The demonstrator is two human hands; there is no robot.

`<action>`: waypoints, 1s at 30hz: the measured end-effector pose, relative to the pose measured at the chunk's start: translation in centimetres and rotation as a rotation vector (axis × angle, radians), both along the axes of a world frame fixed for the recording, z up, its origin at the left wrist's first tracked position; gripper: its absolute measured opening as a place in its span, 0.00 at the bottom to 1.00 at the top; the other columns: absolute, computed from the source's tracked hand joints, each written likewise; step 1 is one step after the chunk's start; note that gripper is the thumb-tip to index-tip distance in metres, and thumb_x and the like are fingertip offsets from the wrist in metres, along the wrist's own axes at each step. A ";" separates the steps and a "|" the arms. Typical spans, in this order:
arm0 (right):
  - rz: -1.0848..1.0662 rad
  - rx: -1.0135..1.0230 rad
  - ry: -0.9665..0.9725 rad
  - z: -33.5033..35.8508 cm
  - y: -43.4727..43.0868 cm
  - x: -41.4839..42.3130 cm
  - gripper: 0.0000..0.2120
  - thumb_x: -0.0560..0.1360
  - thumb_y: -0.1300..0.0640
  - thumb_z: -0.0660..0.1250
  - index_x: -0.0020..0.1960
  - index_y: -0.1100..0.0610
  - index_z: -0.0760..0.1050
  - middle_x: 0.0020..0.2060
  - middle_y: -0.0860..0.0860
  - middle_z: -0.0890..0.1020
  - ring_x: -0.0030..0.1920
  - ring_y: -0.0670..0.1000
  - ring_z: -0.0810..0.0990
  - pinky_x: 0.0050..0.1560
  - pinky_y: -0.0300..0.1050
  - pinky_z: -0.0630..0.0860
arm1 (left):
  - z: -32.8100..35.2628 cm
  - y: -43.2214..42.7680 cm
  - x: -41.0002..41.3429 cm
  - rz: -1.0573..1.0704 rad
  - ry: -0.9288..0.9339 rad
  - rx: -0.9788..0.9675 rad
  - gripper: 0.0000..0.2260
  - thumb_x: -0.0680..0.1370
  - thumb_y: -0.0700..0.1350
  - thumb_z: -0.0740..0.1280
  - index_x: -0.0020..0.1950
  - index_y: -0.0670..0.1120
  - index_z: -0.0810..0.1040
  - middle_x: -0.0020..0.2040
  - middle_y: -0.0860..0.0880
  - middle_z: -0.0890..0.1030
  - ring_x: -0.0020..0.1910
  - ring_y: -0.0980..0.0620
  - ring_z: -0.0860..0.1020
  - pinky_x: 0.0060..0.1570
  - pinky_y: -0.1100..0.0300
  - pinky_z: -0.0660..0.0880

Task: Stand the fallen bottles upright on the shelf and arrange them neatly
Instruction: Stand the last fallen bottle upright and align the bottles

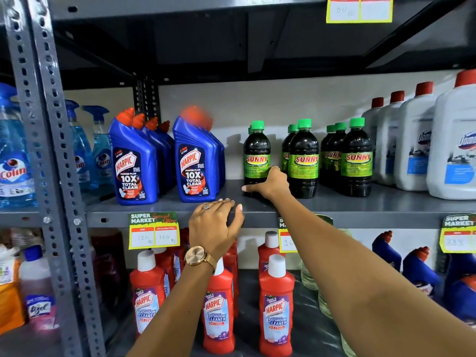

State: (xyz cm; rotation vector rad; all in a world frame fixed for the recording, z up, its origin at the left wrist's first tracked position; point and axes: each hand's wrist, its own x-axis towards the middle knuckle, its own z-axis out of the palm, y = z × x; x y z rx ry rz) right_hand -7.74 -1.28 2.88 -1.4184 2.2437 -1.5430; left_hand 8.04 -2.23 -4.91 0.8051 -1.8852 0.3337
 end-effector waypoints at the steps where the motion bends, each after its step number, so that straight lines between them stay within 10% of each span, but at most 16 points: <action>1: 0.004 0.007 0.001 0.0 0.0 0.0 0.37 0.61 0.49 0.81 0.62 0.63 0.69 0.59 0.59 0.78 0.60 0.59 0.78 0.57 0.51 0.76 | 0.0 0.0 0.0 0.001 0.002 -0.003 0.19 0.76 0.54 0.58 0.46 0.46 0.86 0.44 0.51 0.86 0.44 0.51 0.84 0.48 0.57 0.77; 10: 0.123 0.208 0.025 0.9 1.4 -0.1 0.34 0.61 0.48 0.81 0.60 0.62 0.74 0.57 0.58 0.80 0.59 0.58 0.78 0.60 0.51 0.76 | 1.4 1.4 0.8 0.068 -0.067 0.048 0.20 0.75 0.58 0.54 0.44 0.50 0.83 0.37 0.50 0.84 0.38 0.45 0.82 0.35 0.59 0.72; 15: 0.141 0.436 0.103 3.2 6.4 -2.3 0.22 0.66 0.48 0.78 0.47 0.61 0.73 0.35 0.51 0.78 0.40 0.52 0.78 0.38 0.42 0.76 | 4.6 1.9 0.5 0.055 -0.124 0.264 0.24 0.77 0.58 0.61 0.70 0.50 0.65 0.53 0.44 0.82 0.51 0.39 0.79 0.45 0.52 0.75; 20: -0.059 0.444 0.085 3.0 9.6 -7.1 0.22 0.66 0.47 0.78 0.40 0.59 0.68 0.36 0.52 0.75 0.31 0.50 0.74 0.29 0.39 0.73 | 6.9 1.5 -3.1 -0.206 -0.116 0.696 0.37 0.73 0.55 0.71 0.73 0.43 0.55 0.64 0.41 0.74 0.63 0.42 0.73 0.57 0.54 0.71; 24: 0.021 0.301 -0.067 1.4 8.6 -8.7 0.31 0.66 0.53 0.79 0.63 0.65 0.72 0.57 0.56 0.78 0.52 0.55 0.75 0.54 0.45 0.73 | 8.3 -0.4 -6.1 -0.255 -0.086 0.932 0.47 0.69 0.52 0.76 0.75 0.38 0.49 0.71 0.41 0.67 0.69 0.42 0.68 0.66 0.53 0.66; 30: 0.081 0.147 -0.106 0.1 5.4 -9.9 0.31 0.61 0.55 0.82 0.62 0.62 0.78 0.57 0.59 0.83 0.61 0.59 0.79 0.66 0.52 0.73 | 8.3 -2.1 -8.3 -0.270 0.059 0.998 0.43 0.69 0.45 0.77 0.73 0.38 0.53 0.70 0.41 0.68 0.69 0.43 0.67 0.68 0.54 0.64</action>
